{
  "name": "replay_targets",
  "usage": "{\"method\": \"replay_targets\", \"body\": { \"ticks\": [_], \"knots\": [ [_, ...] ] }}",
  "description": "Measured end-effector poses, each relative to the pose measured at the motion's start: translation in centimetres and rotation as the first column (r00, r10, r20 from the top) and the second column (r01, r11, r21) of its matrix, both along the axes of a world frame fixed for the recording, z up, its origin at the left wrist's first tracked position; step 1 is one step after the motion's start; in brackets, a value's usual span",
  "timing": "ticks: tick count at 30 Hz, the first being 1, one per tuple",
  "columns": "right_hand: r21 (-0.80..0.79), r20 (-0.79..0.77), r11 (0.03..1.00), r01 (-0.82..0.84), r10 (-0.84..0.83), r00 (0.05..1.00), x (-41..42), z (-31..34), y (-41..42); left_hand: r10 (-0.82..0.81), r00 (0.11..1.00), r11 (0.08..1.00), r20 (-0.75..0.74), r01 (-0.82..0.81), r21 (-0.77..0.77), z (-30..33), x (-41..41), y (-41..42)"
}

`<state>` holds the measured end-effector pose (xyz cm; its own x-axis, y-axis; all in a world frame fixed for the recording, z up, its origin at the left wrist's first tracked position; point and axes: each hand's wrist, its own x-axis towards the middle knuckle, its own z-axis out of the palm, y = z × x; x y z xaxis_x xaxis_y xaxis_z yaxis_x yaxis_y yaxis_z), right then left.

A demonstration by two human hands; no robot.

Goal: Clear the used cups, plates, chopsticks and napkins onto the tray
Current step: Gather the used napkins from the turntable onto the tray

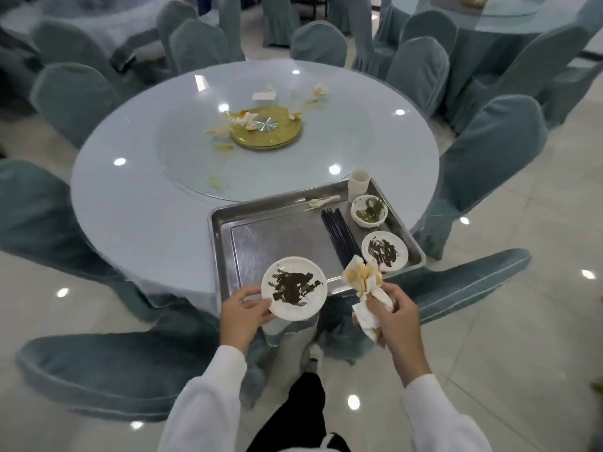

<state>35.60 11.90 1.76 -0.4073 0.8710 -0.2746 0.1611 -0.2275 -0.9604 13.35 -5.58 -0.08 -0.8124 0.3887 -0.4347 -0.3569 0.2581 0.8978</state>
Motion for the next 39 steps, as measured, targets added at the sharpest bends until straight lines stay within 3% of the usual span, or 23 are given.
{"method": "replay_targets", "body": {
  "ticks": [8,22,35,39],
  "knots": [
    [0.056,-0.023,0.992,-0.109,0.110,0.994,-1.0,0.8,-6.3,0.099,0.995,0.995,0.016,-0.098,-0.014,2.0,1.8,-9.2],
    [-0.035,-0.011,0.962,-0.272,0.272,0.962,-10.7,-1.3,-14.9,0.240,0.968,0.970,-0.068,-0.242,-0.026,3.0,-0.9,-22.0],
    [0.005,0.050,0.954,-0.301,0.300,0.953,-25.6,1.4,-27.5,0.248,0.968,0.962,-0.045,-0.240,0.132,3.9,-14.1,-34.3],
    [0.052,0.077,0.956,-0.289,0.284,0.956,-30.1,2.0,-30.6,0.311,0.950,0.940,-0.016,-0.305,0.156,3.8,-18.4,-39.5]
  ]
}}
